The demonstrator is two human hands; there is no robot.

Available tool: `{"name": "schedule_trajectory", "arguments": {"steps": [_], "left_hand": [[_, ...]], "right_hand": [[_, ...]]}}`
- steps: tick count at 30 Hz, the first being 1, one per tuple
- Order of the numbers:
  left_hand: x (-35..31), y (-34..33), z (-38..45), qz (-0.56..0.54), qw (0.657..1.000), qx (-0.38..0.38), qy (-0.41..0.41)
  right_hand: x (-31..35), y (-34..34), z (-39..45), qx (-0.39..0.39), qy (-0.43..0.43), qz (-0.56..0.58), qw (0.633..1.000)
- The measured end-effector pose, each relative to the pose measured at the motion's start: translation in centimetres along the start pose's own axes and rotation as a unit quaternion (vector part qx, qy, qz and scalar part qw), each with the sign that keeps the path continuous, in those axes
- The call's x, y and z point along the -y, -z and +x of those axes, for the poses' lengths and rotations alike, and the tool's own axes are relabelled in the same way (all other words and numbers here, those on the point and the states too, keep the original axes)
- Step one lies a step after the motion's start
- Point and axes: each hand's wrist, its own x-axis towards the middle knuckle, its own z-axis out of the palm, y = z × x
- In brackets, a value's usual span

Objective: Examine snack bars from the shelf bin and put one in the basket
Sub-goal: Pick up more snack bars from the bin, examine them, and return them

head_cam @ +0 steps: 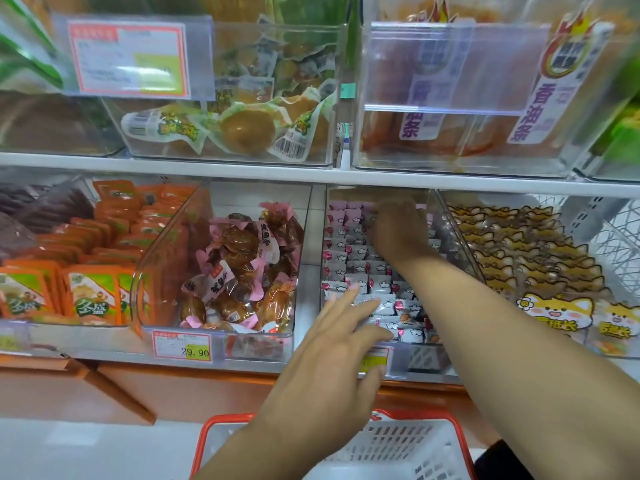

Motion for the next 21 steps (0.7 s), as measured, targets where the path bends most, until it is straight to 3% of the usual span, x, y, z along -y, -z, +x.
{"name": "schedule_trajectory", "arguments": {"steps": [4, 11, 13, 16, 19, 21], "left_hand": [[0.4, 0.5, -0.5, 0.014, 1.000, -0.019, 0.006], [0.9, 0.8, -1.2, 0.024, 0.999, 0.005, 0.030], [0.8, 1.2, -1.2, -0.004, 0.998, -0.022, 0.057], [0.3, 1.9, -1.0, -0.117, 0.974, -0.123, 0.150], [0.3, 3.2, -0.4, -0.306, 0.894, -0.200, 0.260], [0.5, 3.9, -0.3, -0.385, 0.843, -0.216, 0.307]], "right_hand": [[0.0, -0.2, -0.2, -0.019, -0.006, 0.037, 0.999], [0.2, 1.7, 1.4, -0.145, -0.055, 0.256, 0.954], [0.1, 2.6, 0.8, -0.168, -0.086, 0.367, 0.911], [0.7, 4.2, -1.4, -0.222, -0.194, 0.512, 0.807], [2.2, 5.6, -5.2, -0.145, -0.237, 0.678, 0.680], [2.9, 6.4, -8.8, -0.061, -0.249, 0.712, 0.654]]}}
